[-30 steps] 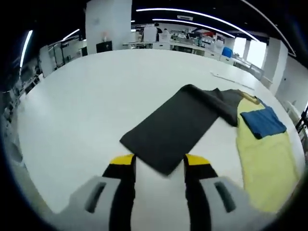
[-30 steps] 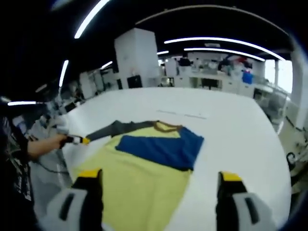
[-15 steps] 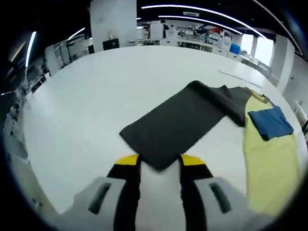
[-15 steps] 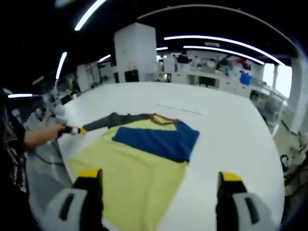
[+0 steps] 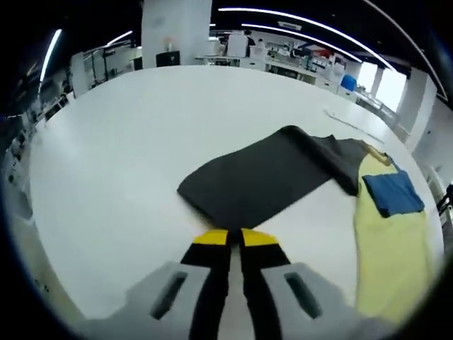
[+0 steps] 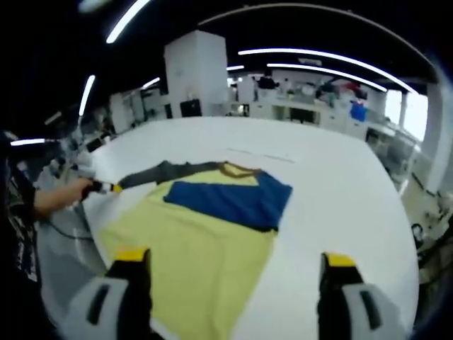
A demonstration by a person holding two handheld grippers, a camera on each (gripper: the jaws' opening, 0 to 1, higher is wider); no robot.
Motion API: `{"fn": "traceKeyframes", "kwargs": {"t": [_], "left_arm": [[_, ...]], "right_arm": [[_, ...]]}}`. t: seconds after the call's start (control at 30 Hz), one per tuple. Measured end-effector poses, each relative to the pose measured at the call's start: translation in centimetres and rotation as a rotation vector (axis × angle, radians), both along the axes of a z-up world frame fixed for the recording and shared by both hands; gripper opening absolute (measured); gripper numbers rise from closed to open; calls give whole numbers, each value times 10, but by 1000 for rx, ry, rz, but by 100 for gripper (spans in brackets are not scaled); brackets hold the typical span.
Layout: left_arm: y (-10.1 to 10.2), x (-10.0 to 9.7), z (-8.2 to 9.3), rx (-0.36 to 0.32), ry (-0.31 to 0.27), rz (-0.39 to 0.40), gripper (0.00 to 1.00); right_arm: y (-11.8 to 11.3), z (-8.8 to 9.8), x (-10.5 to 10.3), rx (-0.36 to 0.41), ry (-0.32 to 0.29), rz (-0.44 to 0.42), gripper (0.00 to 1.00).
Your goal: Fold the garment on the visible template until the final outline fits inside the template.
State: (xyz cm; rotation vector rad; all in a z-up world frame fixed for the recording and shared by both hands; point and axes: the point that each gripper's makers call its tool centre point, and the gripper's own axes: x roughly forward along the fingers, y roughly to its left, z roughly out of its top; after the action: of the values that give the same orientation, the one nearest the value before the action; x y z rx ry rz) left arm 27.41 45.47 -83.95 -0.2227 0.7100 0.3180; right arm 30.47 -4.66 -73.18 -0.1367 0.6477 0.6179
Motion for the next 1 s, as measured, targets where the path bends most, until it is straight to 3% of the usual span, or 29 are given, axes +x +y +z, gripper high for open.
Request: {"fn": "traceKeyframes", "kwargs": {"t": [0.17,0.43,1.0], "left_arm": [[2,-1,6,5,-5,-6,1],[26,5,16,39,-14,-29,1],[48,0,21,121,64,-118,1]], "right_arm": [[1,0,0,-1,-1,3,99],[2,-2,-2,-42,2,27,99],[13,-7,-15,-42,30,112,99]]}}
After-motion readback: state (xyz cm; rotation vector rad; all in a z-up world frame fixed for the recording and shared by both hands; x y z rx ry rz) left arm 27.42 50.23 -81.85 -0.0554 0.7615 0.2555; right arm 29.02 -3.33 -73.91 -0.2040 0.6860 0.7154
